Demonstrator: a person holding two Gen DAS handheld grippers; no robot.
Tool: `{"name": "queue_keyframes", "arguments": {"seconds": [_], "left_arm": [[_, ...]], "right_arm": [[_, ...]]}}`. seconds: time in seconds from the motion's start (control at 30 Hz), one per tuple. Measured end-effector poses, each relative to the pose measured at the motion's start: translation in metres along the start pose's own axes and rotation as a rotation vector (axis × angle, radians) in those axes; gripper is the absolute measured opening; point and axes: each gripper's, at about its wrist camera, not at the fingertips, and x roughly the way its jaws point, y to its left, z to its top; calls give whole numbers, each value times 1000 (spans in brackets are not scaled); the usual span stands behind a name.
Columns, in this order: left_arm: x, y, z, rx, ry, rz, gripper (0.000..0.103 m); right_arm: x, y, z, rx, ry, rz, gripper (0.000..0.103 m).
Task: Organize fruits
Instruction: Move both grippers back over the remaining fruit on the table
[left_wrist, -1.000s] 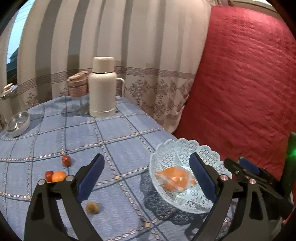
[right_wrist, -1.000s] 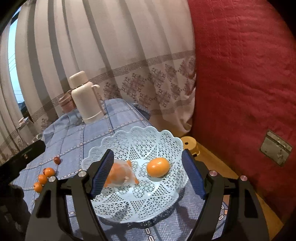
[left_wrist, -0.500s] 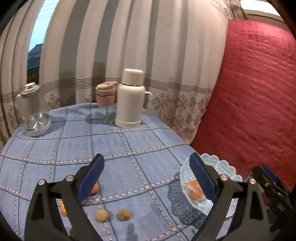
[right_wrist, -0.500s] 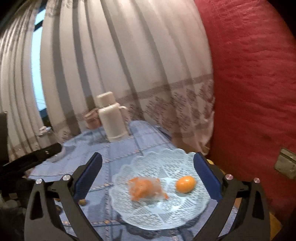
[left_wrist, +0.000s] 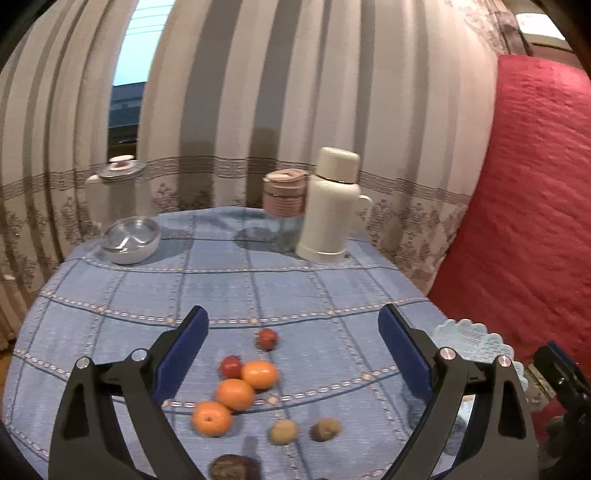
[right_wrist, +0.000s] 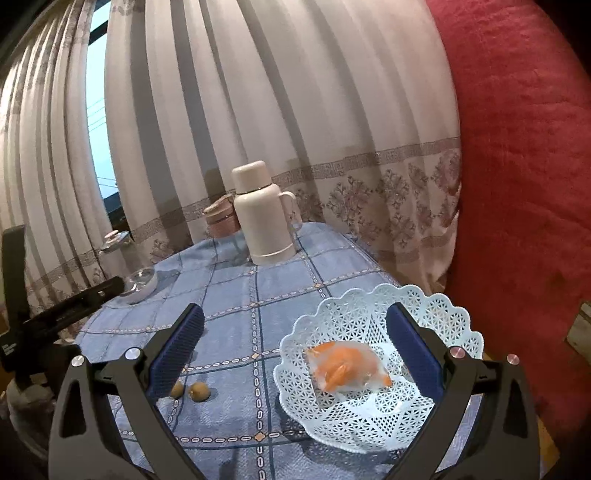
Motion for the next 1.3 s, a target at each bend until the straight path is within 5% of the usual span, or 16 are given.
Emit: {"name": "queue_keyframes", "arguments": {"seconds": [0.33,0.73,1.3], "left_arm": [[-1,42,-8,-34,7,102,92],[7,81,-29,-67,62,178,93],[48,81,-80,14,240,152,92]], "right_arm": [[10,32,-9,-86,17,5,100],[41,75,-41,-141,174,152,100],[69,117,-82,-247,344,266,100]]}}
